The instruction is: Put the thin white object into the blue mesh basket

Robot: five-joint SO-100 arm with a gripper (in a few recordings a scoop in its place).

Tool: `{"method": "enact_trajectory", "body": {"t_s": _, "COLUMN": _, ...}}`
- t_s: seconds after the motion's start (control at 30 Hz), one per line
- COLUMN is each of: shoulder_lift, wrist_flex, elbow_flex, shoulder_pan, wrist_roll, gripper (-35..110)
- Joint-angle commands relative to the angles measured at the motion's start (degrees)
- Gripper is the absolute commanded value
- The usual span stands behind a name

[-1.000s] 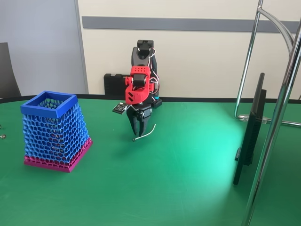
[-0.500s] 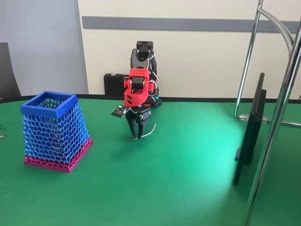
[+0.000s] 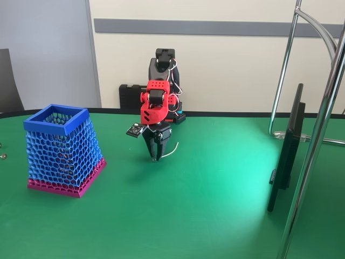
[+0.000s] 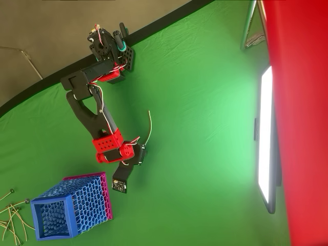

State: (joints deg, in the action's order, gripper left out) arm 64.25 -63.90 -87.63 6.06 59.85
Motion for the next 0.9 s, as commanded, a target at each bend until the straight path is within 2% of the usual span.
{"method": "enact_trajectory", "body": {"t_s": 0.0, "shoulder_lift": 0.00, "wrist_flex": -1.41, "elbow_flex": 2.90, "shoulder_pan": 0.70, "wrist_roll": 0.35, "gripper": 13}}
{"method": "enact_trajectory", "body": {"t_s": 0.3, "shoulder_lift": -1.49, "wrist_flex": -2.29, "elbow_flex": 4.75, "shoulder_pan": 1.32, "wrist_roll": 0.62, "gripper": 12}}
{"method": "enact_trajectory", "body": {"t_s": 0.6, "shoulder_lift": -2.46, "wrist_flex": -3.08, "elbow_flex": 6.24, "shoulder_pan": 1.49, "wrist_roll": 0.44, "gripper": 3}}
{"method": "enact_trajectory", "body": {"t_s": 0.87, "shoulder_lift": -2.99, "wrist_flex": -3.08, "elbow_flex": 9.67, "shoulder_pan": 1.32, "wrist_roll": -0.88, "gripper": 1}}
